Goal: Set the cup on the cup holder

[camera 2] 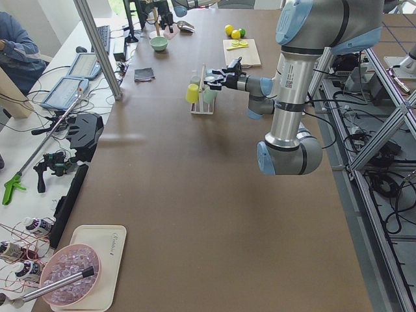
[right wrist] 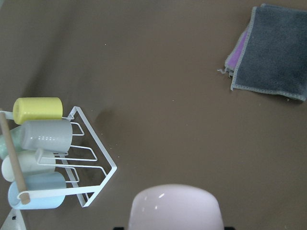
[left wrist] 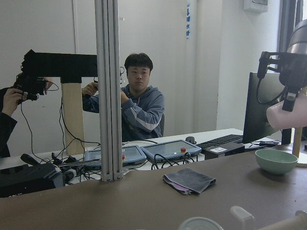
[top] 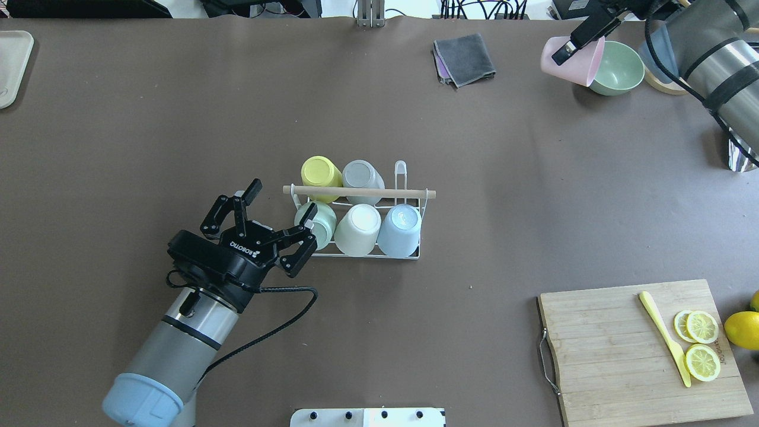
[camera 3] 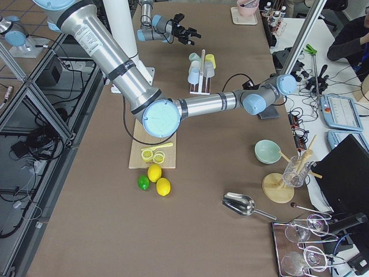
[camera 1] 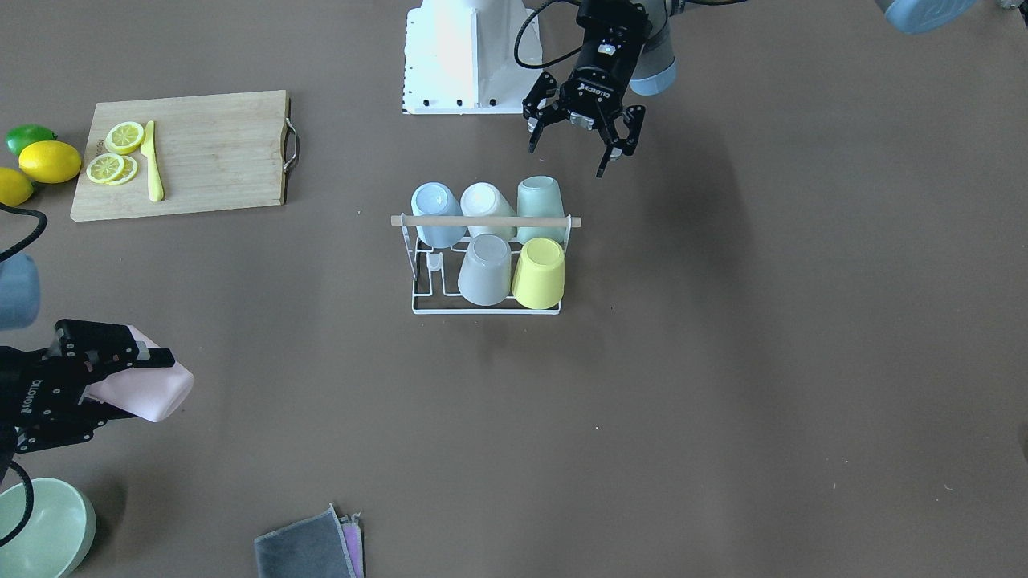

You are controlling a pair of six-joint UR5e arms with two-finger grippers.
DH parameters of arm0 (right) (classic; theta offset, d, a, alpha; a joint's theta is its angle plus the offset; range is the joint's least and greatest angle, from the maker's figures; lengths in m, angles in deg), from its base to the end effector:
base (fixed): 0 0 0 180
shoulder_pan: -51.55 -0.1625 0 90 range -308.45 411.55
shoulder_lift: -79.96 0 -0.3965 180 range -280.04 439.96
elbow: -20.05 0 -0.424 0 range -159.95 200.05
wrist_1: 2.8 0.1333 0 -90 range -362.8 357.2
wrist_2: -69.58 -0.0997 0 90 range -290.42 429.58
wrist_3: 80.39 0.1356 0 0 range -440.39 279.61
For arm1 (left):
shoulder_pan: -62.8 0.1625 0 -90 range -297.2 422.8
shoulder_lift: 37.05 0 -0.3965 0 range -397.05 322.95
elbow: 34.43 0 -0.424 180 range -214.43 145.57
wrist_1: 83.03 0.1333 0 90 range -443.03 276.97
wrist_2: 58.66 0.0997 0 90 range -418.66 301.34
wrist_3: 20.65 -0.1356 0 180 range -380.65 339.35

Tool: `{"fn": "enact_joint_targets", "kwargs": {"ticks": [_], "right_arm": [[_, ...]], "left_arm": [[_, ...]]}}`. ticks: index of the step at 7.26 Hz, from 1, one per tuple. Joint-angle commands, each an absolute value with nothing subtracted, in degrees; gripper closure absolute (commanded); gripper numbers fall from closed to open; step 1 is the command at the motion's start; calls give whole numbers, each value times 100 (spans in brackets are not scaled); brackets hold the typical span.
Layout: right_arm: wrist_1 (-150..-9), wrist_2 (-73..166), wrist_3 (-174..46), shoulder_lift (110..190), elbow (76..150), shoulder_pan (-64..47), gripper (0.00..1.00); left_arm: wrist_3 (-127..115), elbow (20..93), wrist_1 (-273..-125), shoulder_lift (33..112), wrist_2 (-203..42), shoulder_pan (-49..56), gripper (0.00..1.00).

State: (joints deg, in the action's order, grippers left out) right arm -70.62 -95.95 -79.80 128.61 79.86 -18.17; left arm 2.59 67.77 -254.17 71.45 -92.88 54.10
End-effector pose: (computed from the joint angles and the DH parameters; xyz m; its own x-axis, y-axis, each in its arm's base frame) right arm -0.2684 -0.7322 0.3516 0.0529 -0.5777 0.8145 0.2890 0.7896 0.5412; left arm 0.4809 -0.3219 0.2011 0.6302 0.4263 -0.6489 0.6708 0.1218 0.7315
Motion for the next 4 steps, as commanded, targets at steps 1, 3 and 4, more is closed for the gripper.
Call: {"fn": "enact_joint_targets", "kwargs": {"ticks": [1,3,4], "right_arm": [[-7180,-8315,-7882,12594,8042,-1439,100],[-6849,-7023,-7855,12505,8357,-1070,100],[-6167,-6851,-7437,12548,8368,-946,100]], "left_arm": [[342,7358,-25092,6597,-10229,4860,2],[378,7359,-24288,6403,-10740,3940,2],[848,7350,-23534,6376,-11684,3255,2]]}}
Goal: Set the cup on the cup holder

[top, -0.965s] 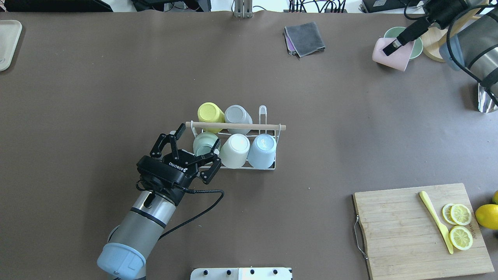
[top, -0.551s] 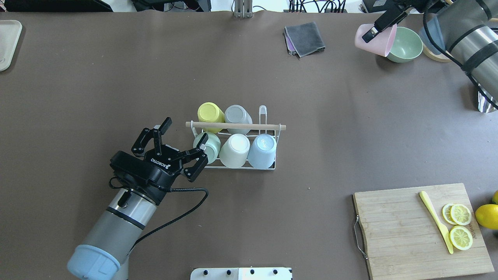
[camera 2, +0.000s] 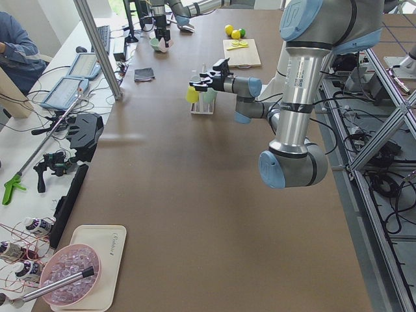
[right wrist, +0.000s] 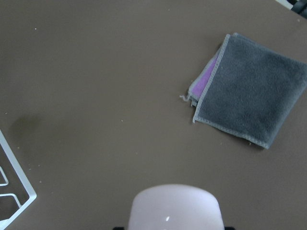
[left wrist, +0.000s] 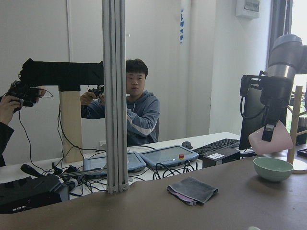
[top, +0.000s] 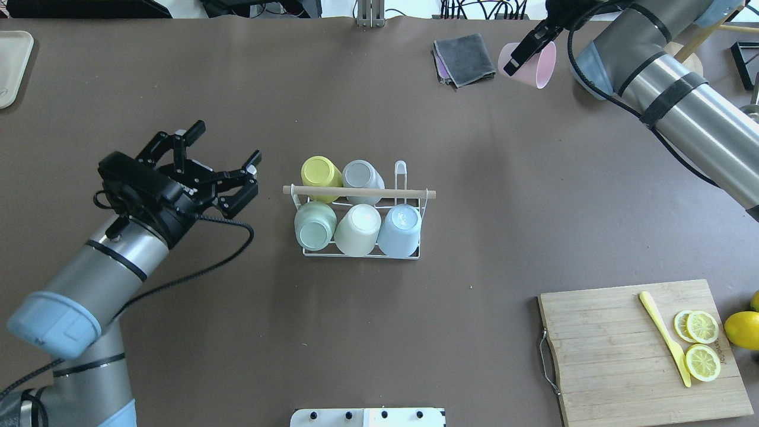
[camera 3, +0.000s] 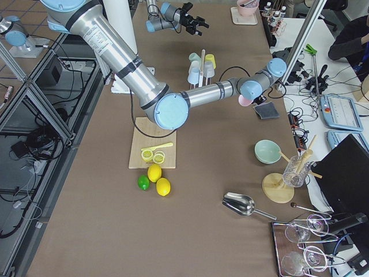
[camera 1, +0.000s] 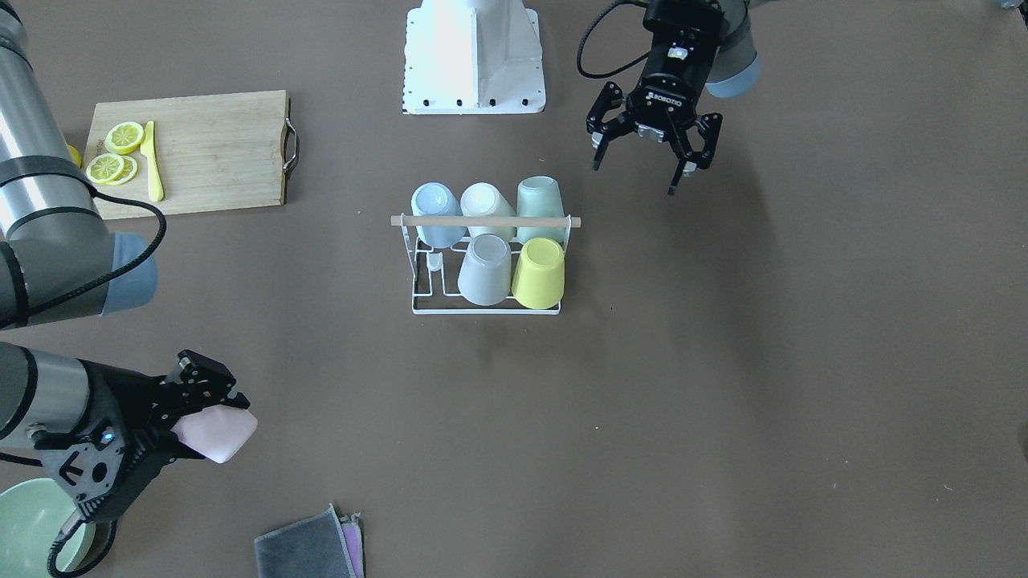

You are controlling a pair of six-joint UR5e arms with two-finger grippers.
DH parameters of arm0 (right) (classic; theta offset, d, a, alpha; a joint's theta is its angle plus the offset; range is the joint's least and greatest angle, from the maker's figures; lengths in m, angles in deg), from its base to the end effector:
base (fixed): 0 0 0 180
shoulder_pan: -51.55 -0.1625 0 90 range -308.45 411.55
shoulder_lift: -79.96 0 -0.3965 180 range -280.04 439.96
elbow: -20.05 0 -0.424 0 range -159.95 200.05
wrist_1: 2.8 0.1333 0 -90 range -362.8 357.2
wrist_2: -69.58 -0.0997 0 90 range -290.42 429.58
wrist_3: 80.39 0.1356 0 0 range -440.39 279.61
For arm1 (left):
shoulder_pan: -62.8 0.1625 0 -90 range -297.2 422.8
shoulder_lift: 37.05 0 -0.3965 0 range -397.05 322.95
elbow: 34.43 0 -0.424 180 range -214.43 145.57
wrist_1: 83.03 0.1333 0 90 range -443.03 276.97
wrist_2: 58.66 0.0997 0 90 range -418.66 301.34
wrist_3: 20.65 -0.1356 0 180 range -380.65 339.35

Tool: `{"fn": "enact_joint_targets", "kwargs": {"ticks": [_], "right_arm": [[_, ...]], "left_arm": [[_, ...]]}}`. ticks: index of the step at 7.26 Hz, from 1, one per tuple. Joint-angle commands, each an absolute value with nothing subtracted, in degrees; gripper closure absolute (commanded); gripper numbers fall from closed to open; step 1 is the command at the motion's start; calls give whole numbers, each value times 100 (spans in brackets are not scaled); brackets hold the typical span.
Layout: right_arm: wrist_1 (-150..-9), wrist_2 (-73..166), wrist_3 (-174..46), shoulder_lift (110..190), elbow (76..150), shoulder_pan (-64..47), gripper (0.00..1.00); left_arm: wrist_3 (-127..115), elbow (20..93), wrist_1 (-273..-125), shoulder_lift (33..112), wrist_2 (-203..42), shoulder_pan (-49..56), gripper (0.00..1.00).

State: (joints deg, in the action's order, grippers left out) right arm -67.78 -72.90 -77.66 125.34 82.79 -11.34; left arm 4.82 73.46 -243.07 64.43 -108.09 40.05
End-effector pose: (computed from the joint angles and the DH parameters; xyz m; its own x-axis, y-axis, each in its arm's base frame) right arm -0.3473 -0.7350 0.3120 0.3142 -0.7212 0.6173 0.3220 0.6927 0.6454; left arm 0.4066 -0.4107 0.2279 0.7346 0.4356 -0.5203 0.5169 0.1375 0.8449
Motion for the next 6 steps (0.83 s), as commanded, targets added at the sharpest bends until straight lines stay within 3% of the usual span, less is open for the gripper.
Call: {"fn": "enact_joint_targets", "kwargs": {"ticks": [1,6], "right_arm": [[-5247,-6693,-6754,12671,8359,-788,100],[-1185,-6480,-3819,13400,8289,-419,100]], "left_arm": [[1323,7333,-23065,6384,-12476,2700,2],[1363,6675,-20474,6402,-17090,-349,2]]}}
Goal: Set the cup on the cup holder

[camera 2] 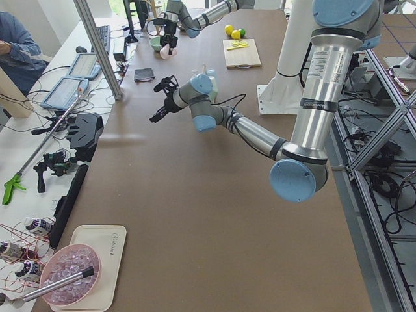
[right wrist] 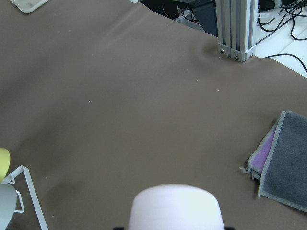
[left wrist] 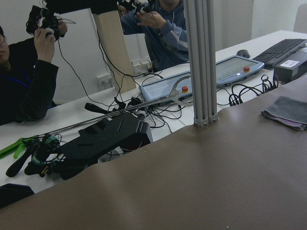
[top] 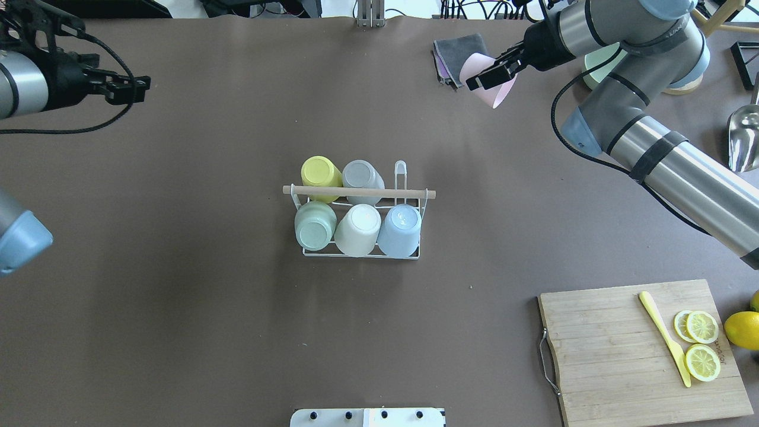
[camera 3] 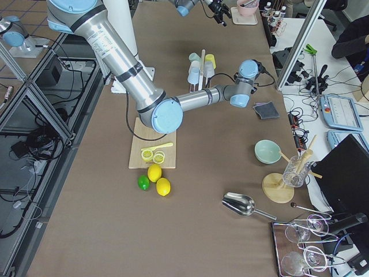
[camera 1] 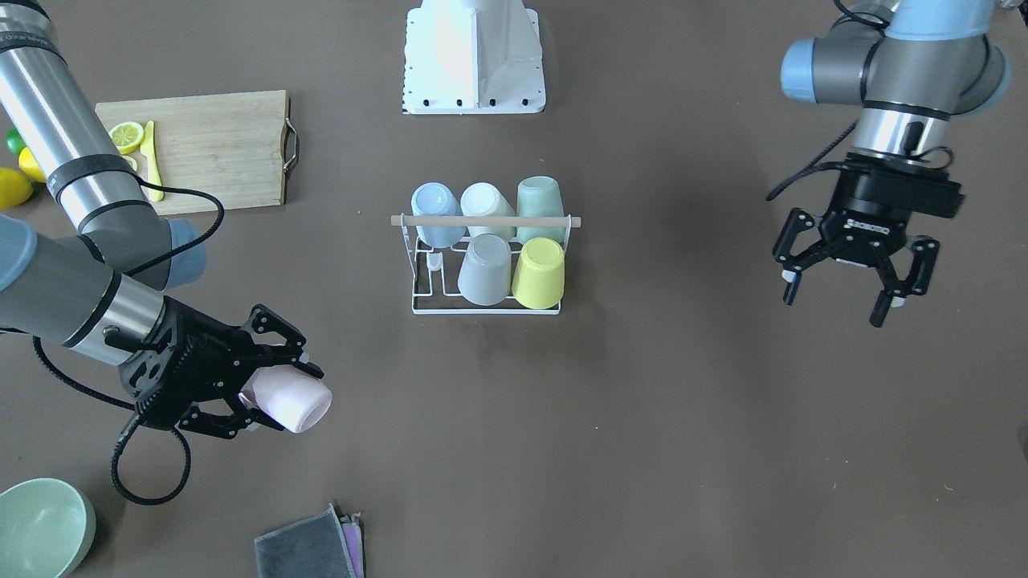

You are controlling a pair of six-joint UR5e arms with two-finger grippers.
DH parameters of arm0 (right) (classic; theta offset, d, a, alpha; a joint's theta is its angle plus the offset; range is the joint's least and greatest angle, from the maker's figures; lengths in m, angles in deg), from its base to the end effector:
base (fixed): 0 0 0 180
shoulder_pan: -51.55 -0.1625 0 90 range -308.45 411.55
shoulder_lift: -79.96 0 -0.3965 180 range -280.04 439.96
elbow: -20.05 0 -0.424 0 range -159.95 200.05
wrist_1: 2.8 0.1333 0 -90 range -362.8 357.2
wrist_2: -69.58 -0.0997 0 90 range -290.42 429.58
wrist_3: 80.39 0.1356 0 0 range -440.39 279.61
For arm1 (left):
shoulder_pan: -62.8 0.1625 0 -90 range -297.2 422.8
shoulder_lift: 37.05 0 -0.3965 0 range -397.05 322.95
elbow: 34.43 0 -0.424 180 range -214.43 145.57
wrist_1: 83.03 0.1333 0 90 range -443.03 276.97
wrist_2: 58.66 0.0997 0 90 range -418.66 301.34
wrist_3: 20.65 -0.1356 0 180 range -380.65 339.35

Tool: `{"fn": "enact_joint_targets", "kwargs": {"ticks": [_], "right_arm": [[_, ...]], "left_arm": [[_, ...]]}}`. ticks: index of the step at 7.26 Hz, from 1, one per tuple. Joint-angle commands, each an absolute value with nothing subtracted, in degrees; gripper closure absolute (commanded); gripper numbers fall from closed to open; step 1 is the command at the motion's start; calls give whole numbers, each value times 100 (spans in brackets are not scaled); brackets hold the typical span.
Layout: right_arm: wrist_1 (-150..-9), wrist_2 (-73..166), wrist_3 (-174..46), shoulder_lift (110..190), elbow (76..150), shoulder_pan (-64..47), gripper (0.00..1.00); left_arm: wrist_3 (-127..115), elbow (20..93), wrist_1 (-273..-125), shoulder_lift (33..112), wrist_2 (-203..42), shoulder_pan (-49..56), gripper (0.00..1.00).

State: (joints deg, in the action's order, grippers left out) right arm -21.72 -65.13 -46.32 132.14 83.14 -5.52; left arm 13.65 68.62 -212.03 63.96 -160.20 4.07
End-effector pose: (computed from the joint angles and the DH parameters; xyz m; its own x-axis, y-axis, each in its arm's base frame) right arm -0.3861 -0.6659 0.3102 0.2228 -0.7389 0.6359 -0.0593 0.6409 0.7654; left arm 0.2344 -0.5906 0.3502 0.7479 0.3278 -0.5772 0.2255 0.6924 0.6854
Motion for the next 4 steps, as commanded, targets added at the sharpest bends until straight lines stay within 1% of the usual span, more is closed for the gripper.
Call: {"fn": "enact_joint_targets", "kwargs": {"ticks": [1,4], "right_arm": [[-481,-6402,-3168,13462,8289,-339,100],[824,-6199,-1697,13481,8280,-110,100]], "left_arm": [[1345,6517,-19754,6402,-17873,-791,2],[1040,6130,-17513,6367,-19301,-2415,2]]}}
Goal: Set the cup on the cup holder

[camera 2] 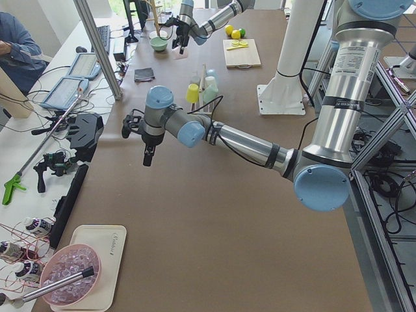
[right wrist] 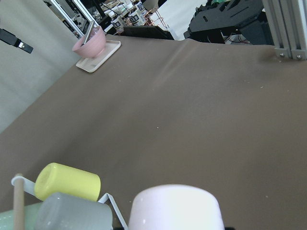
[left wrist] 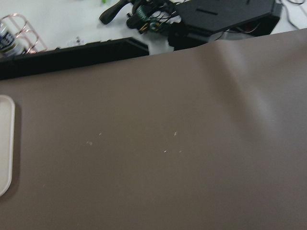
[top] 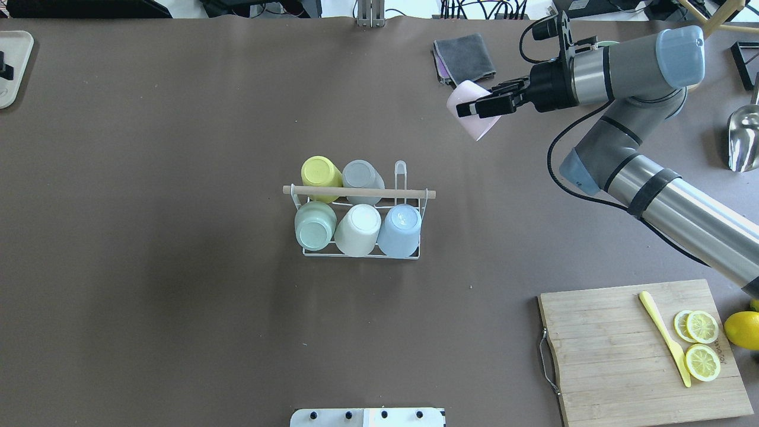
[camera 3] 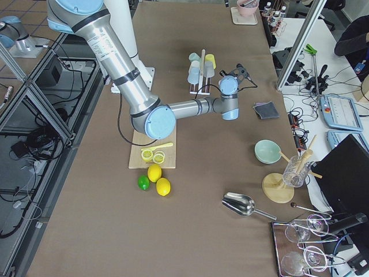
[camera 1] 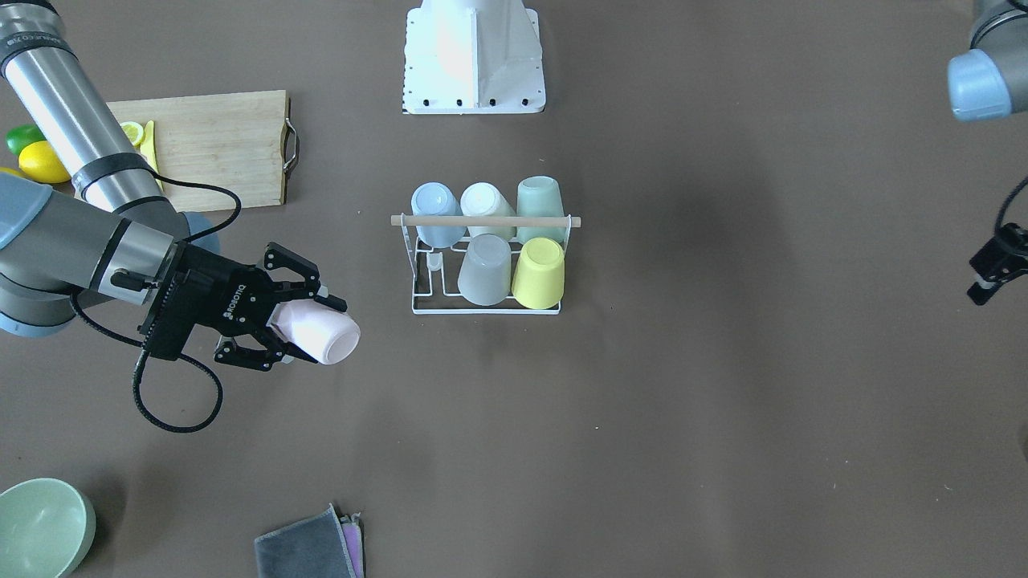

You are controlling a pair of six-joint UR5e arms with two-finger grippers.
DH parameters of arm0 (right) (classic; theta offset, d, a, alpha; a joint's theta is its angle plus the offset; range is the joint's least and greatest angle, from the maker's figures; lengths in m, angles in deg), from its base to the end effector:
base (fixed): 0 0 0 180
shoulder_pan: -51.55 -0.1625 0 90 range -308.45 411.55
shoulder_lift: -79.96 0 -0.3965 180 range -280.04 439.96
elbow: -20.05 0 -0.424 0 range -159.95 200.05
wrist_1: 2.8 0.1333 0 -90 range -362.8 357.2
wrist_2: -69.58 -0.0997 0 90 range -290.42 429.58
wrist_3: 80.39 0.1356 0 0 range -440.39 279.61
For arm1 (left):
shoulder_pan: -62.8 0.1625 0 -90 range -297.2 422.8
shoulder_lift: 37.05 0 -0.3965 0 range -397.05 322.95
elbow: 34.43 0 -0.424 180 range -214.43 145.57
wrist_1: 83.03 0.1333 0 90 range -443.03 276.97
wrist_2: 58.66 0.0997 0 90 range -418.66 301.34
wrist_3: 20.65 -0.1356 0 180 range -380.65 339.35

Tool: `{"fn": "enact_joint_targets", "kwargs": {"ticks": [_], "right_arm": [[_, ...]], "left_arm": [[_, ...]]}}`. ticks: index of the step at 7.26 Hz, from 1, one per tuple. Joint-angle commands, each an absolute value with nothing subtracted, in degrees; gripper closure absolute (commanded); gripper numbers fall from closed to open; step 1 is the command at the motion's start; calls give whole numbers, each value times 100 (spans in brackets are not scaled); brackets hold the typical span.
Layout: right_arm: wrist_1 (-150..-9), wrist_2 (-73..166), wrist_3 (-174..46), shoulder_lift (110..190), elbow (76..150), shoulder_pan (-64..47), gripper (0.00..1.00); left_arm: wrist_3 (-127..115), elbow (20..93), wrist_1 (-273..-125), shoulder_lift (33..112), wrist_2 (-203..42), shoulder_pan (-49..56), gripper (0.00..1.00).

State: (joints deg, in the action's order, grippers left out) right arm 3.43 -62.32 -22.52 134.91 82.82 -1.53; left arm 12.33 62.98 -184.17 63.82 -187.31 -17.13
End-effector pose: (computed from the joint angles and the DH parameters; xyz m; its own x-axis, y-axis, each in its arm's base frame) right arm -0.3992 -0.6025 0.3082 -0.0140 -0.6776 0.7353 -0.2519 0.7140 0.6532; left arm 0.0599 -0.6152 0.4622 0.6829 -0.0989 -0.7237 0.2616 0.9582 0.1159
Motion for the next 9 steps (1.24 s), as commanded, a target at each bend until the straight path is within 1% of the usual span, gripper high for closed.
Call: {"fn": "enact_joint_targets", "kwargs": {"ticks": [1,2,3,4,5,6,7,8,9], "right_arm": [[1132,-6199,-1607,13437,8263,-101,100],[1648,-6025,-1327,13306,8010,-93,100],[2236,-5571,-1081,13052,7633,82,100],[2390,-5444,-1078,12867,7429,109,100],[2522,-5399,-1078,12831,7427,110,100],[2854,-5312,-1148,12830,7401,118,100],[3223,-5120,-1575,12830,7392,127,100],[3244,-4709,-2249,12856,7357,284,100],[3279,-4478,-2526,12848,7340,399,100]], "left_arm": [[750,6207,-17045,5862,-19574,-2673,2],[652,6251,-17283,5205,-19925,-2702,2],[642,6243,-17286,4980,-19937,-2920,2],[633,6234,-17286,4830,-19937,-3131,2],[355,6295,-17295,4707,-19938,-3142,2],[-623,6200,-17199,4741,-19850,-3150,2],[-1389,6173,-17128,4706,-19693,-3142,2],[-2006,6190,-17102,4680,-19413,-3142,2],[-2073,6216,-16910,4740,-19367,-3107,2]]}}
